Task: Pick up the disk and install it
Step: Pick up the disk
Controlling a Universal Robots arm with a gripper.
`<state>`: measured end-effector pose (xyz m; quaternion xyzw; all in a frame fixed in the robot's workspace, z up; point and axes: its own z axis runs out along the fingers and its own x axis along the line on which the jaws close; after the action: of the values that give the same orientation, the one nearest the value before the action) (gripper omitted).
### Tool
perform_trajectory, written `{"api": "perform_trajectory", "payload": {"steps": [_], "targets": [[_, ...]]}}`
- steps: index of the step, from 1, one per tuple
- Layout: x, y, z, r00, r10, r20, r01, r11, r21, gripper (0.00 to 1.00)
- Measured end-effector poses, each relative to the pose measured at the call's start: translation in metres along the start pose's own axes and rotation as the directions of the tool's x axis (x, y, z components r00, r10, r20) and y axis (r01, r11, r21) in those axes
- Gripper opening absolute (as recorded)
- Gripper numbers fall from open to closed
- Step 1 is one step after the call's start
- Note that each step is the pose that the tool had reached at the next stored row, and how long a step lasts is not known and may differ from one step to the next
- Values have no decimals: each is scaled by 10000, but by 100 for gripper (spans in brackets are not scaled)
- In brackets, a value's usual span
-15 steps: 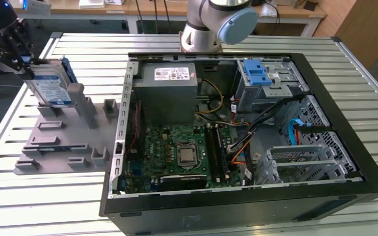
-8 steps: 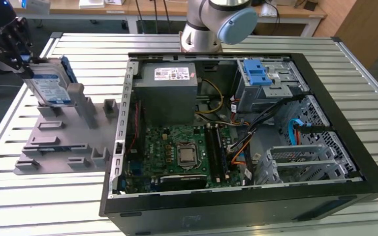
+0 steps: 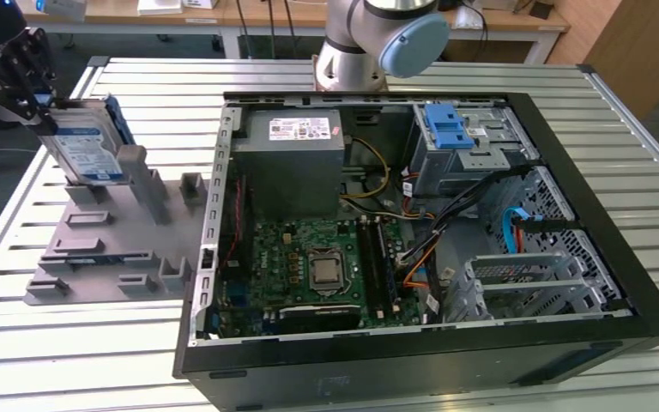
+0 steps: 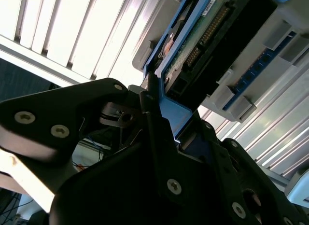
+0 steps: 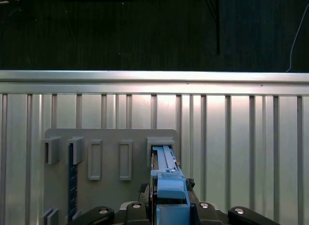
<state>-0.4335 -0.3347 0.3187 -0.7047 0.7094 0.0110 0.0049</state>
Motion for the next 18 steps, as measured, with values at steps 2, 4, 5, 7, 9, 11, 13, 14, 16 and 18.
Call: {"api": "perform_trajectory", "payload": {"steps": [2,4,5,7,9,11,13,14,16,18], "targets": [[0,0,-12,10000,0,0,0,10000,0,36],[0,0,-25,10000,0,0,0,10000,1,36],[-1,1,-33,10000,0,0,0,10000,1,36],[-1,1,-51,10000,0,1,0,10000,1,36],[-2,1,-70,10000,1,0,-1,10000,1,36],[-2,1,-89,10000,0,0,0,10000,1,36],[-2,1,-103,10000,0,1,0,10000,1,36],[-2,1,-108,10000,0,1,0,10000,3,36],[-3,1,-118,10000,0,1,0,10000,2,36],[-3,1,-127,10000,0,0,0,10000,2,36]]}}
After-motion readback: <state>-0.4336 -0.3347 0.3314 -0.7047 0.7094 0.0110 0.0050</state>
